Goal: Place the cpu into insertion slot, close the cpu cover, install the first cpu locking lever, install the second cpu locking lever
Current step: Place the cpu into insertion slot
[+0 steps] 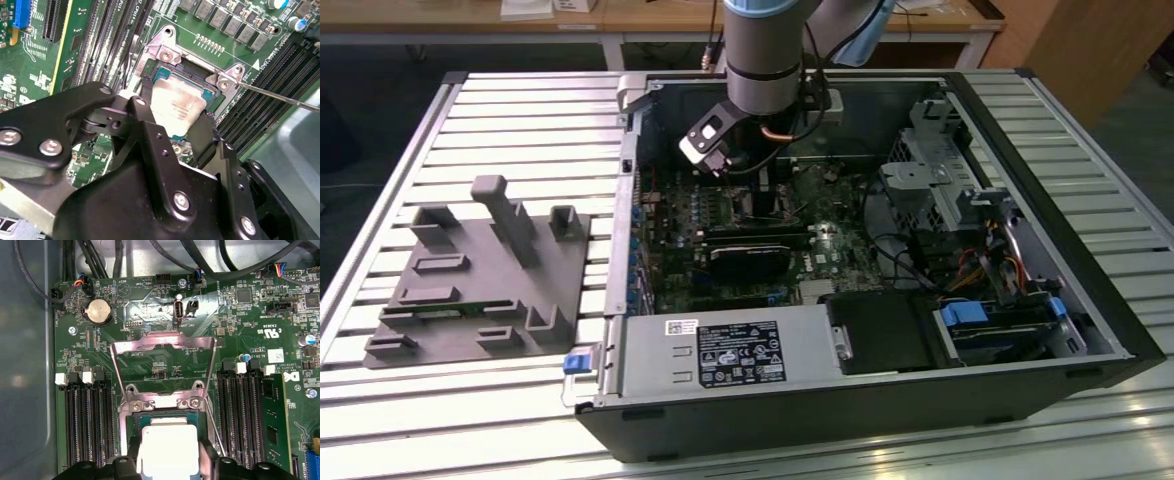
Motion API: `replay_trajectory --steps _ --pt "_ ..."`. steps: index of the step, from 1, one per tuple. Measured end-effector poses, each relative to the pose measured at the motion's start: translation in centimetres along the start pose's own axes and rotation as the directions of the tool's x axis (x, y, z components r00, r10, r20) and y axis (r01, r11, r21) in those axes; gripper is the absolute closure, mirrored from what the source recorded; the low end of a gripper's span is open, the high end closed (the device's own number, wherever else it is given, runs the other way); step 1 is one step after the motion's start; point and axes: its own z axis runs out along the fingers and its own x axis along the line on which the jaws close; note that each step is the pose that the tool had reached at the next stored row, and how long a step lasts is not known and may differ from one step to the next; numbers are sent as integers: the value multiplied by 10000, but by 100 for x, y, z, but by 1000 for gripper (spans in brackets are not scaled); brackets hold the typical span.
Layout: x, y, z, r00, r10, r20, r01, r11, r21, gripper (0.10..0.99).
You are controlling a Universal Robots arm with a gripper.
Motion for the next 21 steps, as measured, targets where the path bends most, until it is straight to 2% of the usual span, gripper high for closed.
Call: replay_trajectory --steps 1,11,21 --pt "0 0 0 10000 0 0 0 10000 -1 553" --pt "0 -1 11 10000 85 -53 -85 10000 4 553" --pt "0 -1 29 9999 113 -63 -113 9999 -3 553"
